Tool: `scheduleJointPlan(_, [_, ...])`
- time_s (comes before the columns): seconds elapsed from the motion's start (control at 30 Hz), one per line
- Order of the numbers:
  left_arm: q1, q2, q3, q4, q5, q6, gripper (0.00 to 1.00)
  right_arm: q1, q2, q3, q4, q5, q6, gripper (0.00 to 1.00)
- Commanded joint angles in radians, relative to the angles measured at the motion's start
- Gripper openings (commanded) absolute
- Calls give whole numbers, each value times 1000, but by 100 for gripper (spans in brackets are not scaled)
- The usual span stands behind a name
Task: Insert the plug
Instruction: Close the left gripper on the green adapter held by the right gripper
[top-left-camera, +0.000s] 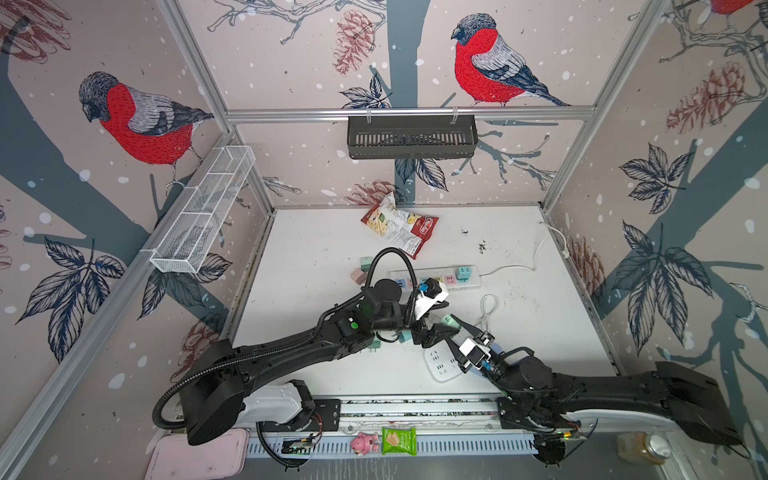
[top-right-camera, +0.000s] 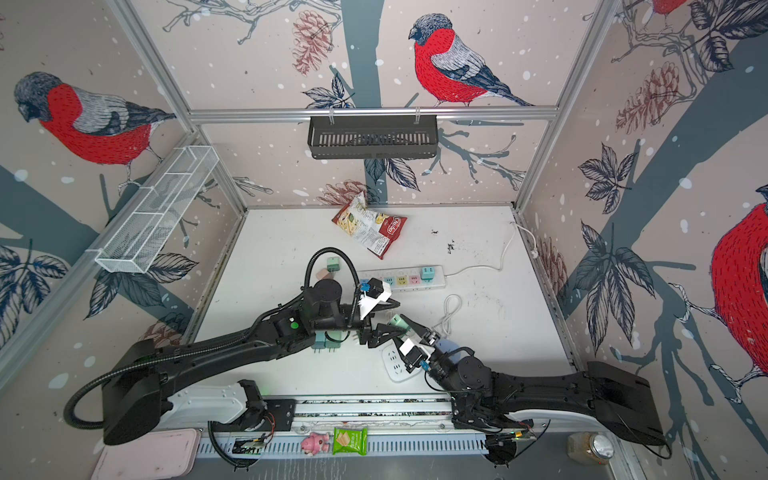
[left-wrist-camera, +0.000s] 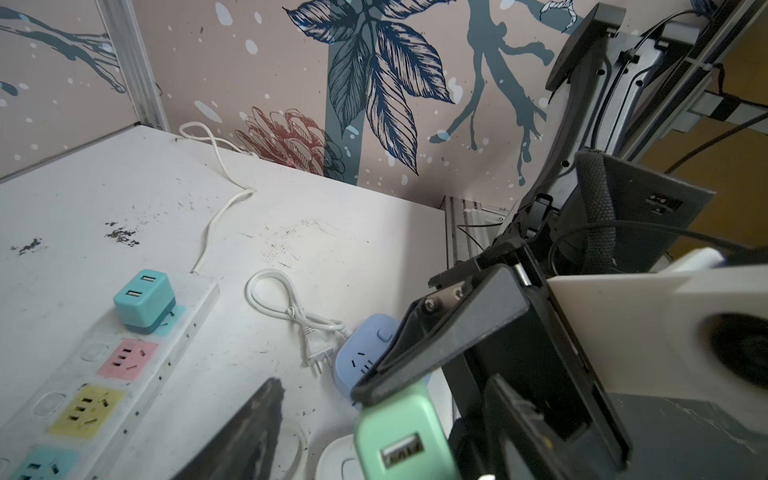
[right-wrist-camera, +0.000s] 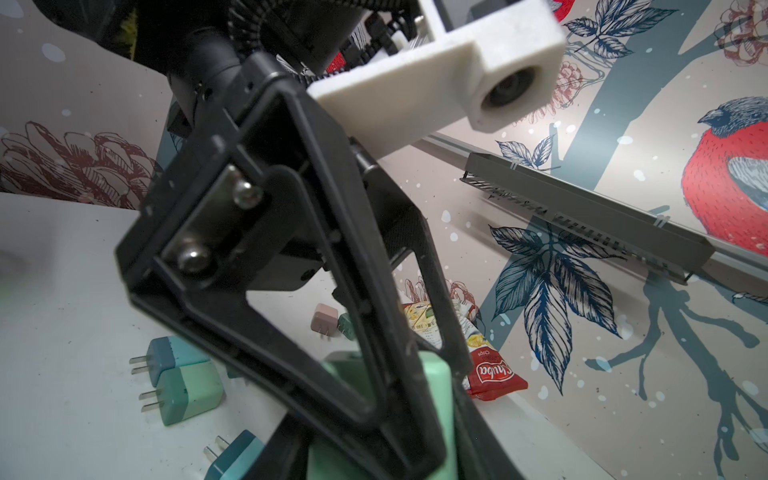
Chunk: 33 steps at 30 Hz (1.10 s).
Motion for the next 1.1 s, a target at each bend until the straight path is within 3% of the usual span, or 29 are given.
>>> scheduleJointPlan(0.0, [-11,19,26,-28,41,27,76,4,29,-109,80,69,-16,2])
scheduleJointPlan(0.57, [-30,47,94,-135,-13,56,62,2,76,-103,94,163,-25,2])
scheduleJointPlan(0.9, [-43,101,141,-187,-13,64,57,-41,-115,-157,-4,59,3,2])
scheduleJointPlan(1.07, [-52,122,161,-209,6,79,42,-58,-209,-177,-51,9,13,2])
